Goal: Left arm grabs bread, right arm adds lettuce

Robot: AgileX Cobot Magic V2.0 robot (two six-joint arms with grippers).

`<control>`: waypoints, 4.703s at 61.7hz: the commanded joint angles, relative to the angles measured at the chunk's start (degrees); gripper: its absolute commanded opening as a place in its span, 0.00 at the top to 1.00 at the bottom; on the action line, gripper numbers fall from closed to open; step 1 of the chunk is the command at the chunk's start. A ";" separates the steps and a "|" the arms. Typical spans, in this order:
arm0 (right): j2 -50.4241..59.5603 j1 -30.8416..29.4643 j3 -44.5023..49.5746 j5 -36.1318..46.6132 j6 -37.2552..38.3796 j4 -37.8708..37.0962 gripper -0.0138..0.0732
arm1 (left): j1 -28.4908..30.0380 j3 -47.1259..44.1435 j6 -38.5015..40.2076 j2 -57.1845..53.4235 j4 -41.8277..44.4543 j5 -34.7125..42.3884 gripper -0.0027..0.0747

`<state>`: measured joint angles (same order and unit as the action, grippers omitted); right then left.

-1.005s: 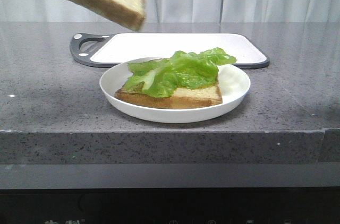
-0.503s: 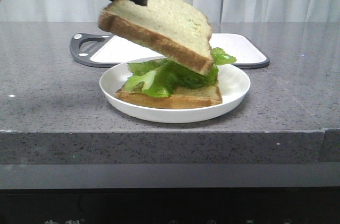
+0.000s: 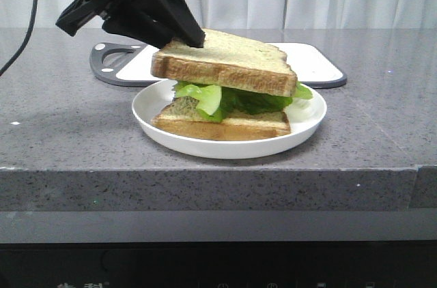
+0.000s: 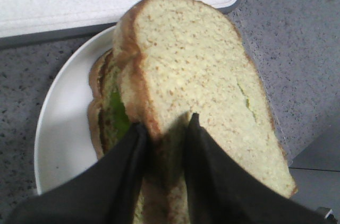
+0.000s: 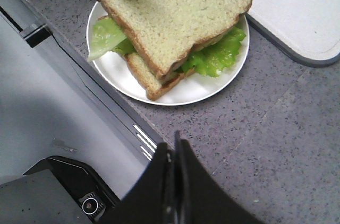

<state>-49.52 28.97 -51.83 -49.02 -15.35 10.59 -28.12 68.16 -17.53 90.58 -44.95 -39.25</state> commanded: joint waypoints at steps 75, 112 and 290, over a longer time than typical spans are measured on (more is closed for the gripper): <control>0.63 0.04 -1.42 3.38 -0.04 0.82 0.91 | 0.22 -5.11 0.17 -20.79 8.23 2.30 0.61; 5.04 0.04 0.31 8.82 -0.04 0.82 0.91 | 0.22 -17.92 0.27 -41.76 15.91 9.61 0.99; 36.80 0.04 27.62 26.60 -0.04 -0.03 0.91 | 30.21 -68.86 16.53 -91.95 41.59 31.76 0.99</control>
<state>-12.21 28.97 -22.60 -26.61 -15.22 10.80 2.12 -0.32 -1.52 -0.37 -2.71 -12.62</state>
